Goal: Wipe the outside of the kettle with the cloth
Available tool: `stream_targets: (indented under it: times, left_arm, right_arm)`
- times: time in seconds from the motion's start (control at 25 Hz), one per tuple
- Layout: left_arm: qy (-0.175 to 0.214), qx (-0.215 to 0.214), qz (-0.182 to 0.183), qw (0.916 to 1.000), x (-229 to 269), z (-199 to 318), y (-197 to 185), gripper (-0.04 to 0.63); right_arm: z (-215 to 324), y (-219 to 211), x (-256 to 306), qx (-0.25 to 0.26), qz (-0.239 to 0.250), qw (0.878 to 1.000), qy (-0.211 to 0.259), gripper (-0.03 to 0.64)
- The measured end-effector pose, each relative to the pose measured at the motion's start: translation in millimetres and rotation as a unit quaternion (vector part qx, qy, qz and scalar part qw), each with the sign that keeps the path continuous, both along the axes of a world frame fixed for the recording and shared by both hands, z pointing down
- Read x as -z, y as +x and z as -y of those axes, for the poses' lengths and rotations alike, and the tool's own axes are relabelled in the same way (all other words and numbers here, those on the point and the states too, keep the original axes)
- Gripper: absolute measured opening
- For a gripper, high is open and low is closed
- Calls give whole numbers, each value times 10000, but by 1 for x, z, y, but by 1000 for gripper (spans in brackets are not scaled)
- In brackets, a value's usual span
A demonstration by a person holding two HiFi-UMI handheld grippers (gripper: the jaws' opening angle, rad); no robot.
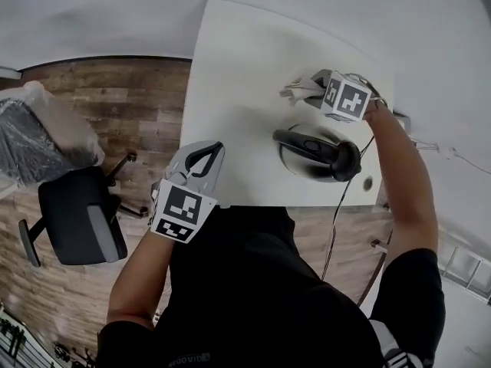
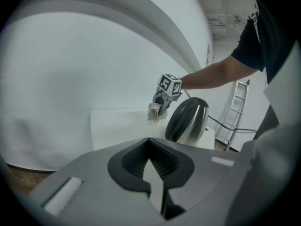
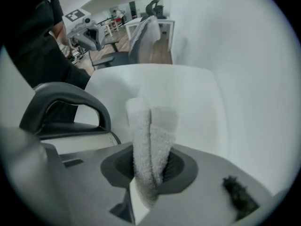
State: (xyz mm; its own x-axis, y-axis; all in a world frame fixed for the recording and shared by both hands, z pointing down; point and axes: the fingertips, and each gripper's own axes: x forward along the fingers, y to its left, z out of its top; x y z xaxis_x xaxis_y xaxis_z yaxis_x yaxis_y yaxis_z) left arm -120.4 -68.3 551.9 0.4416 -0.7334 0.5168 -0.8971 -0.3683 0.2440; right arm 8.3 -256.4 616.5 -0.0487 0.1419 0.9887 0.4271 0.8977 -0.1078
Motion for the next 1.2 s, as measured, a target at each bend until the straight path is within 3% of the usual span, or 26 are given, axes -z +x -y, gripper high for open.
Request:
stream_targets:
  times: [0.12, 0.16, 0.2, 0.24, 0.32, 0.4, 0.48, 0.56, 0.6, 0.64, 0.72, 0.92, 1.04, 1.2]
  left_arm:
    - [113, 368, -36, 9993, 20, 0, -12, 8]
    - [134, 482, -12, 9987, 25, -2, -10, 7]
    - [144, 582, 30, 9982, 31, -7, -6, 8]
    - [160, 662, 91, 9976, 36, -13, -2, 7]
    - [280, 716, 301, 9966, 45, -17, 3, 8]
    - [411, 695, 496, 9955, 55, -17, 9, 6]
    - [473, 656, 555, 9952, 62, -22, 31, 8]
    - [559, 587, 616, 9948, 67, -20, 53, 6]
    - [604, 541, 659, 9945, 70, -15, 58, 6]
    - [645, 473, 704, 9943, 74, -10, 61, 6]
    - [715, 284, 723, 9944, 80, 2, 70, 8]
    - [810, -751, 575, 9922, 86, 16, 105, 6]
    - [823, -1345, 606, 9856, 79, 10, 98, 6]
    - [809, -1739, 455, 9804, 69, 6, 63, 6]
  right_arm:
    - [33, 31, 55, -1255, 897, 9858, 663, 92]
    - [43, 49, 76, -1729, 1229, 9731, 895, 91]
    - [50, 70, 99, -2301, 1620, 9531, 1112, 91]
    - [52, 93, 124, -2956, 2067, 9239, 1280, 92]
    - [42, 138, 166, -4221, 3001, 8449, 1341, 92]
    - [14, 181, 185, -5191, 3689, 7637, 1057, 91]
    - [-27, 229, 190, -5866, 4077, 6967, 654, 92]
    - [-62, 265, 193, -6188, 4365, 6523, 334, 91]
    - [-75, 272, 191, -6254, 4449, 6406, 224, 92]
    - [-87, 273, 187, -6292, 4489, 6343, 151, 91]
    - [-105, 272, 186, -6313, 4474, 6333, 123, 92]
    - [-109, 253, 185, -6387, 3733, 6703, 580, 92]
    - [-95, 233, 183, -6543, 3137, 6801, 1045, 92]
    - [-75, 208, 173, -6756, 2237, 6891, 1369, 91]
